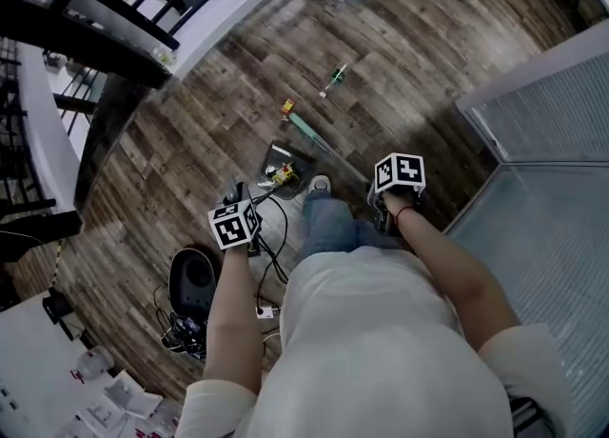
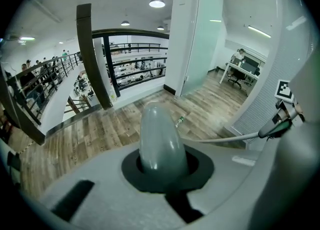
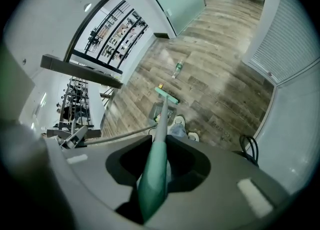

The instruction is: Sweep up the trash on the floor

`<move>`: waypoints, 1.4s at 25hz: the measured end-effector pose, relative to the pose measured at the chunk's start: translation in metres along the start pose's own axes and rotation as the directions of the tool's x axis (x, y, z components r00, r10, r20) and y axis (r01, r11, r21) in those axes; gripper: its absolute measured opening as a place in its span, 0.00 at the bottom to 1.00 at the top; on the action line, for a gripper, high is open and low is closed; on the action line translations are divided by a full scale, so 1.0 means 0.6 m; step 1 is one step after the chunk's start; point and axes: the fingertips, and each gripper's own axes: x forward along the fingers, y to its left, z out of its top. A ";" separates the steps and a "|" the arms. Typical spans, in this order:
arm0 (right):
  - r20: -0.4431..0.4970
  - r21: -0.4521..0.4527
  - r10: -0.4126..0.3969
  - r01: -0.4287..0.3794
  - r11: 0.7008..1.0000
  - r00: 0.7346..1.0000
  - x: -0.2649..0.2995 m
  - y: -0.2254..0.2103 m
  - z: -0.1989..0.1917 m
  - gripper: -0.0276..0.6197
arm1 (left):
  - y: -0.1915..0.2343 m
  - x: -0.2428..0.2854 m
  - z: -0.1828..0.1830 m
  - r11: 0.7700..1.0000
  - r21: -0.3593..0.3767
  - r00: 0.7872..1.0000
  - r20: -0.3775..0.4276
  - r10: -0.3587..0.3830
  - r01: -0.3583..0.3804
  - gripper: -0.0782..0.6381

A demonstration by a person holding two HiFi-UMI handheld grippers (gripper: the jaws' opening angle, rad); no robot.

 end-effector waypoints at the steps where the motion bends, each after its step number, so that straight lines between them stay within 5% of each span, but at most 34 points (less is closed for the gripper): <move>1: 0.002 0.002 0.002 -0.002 1.000 1.000 0.000 0.003 0.006 0.19 | 0.002 0.002 0.004 1.000 -0.005 1.000 0.002 0.006 -0.006 0.13; 35: -0.016 -0.132 -0.114 0.111 0.985 0.993 0.073 0.148 0.288 0.19 | 0.093 0.140 0.163 0.996 -0.084 1.000 -0.027 0.010 -0.013 0.13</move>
